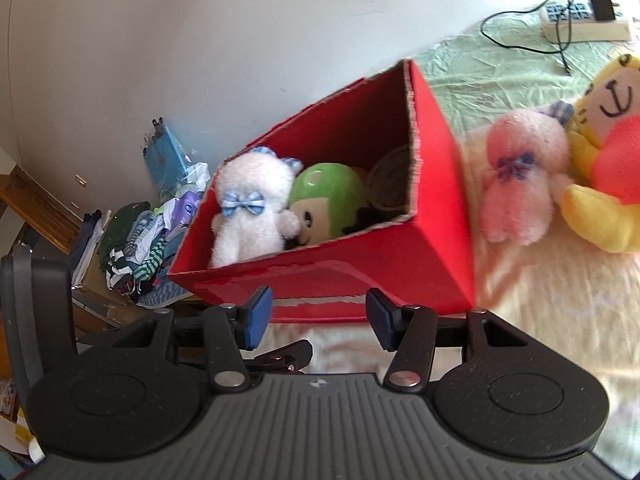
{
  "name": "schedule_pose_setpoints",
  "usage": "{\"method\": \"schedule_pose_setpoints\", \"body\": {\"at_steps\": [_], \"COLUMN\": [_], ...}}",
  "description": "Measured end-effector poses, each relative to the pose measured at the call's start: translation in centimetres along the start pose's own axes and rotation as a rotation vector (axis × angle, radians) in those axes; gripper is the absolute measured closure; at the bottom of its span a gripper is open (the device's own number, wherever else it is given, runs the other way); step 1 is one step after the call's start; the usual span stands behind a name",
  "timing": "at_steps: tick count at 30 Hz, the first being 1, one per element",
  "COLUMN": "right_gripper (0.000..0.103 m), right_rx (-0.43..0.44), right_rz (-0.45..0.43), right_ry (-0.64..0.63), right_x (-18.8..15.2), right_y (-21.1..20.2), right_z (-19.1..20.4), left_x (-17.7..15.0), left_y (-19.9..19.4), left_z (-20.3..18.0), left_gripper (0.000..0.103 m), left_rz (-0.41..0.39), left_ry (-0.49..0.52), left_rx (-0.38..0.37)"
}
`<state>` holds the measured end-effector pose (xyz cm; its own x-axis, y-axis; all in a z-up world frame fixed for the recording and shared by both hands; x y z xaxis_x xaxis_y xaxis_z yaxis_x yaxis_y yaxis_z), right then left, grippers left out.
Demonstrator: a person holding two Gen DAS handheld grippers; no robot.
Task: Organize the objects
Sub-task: 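Move the right gripper to the yellow tiger plush on the bed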
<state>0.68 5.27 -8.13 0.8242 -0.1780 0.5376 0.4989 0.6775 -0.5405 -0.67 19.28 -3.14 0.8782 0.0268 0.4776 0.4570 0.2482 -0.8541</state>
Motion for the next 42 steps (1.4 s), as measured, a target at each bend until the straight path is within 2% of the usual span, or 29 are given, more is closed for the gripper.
{"method": "schedule_pose_setpoints", "body": {"at_steps": [22, 42], "right_gripper": [0.047, 0.047], "right_rx": [0.007, -0.042], "right_rz": [0.049, 0.001], "right_ry": [0.043, 0.114], "right_x": [0.3, 1.2], "right_y": [-3.3, -8.1], "right_z": [-6.0, -13.0], "left_x": [-0.6, 0.1], "left_y": [-0.4, -0.6], "left_z": [-7.1, -15.7], "left_gripper": [0.003, 0.003], "left_rz": [0.043, 0.040], "left_ry": [0.026, 0.124], "left_rx": [0.013, -0.025]}}
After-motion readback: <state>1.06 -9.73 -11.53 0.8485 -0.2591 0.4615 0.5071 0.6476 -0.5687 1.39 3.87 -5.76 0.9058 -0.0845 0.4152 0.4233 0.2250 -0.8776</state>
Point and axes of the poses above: each gripper's, at about its wrist camera, not at the fingertips, and y roughly the way its jaws point, z to its left, x to its top, the point moved 4 cm from there along y, roughly the way its jaws point, and after that the axes turned 1 degree about x, right-handed, at the moved point
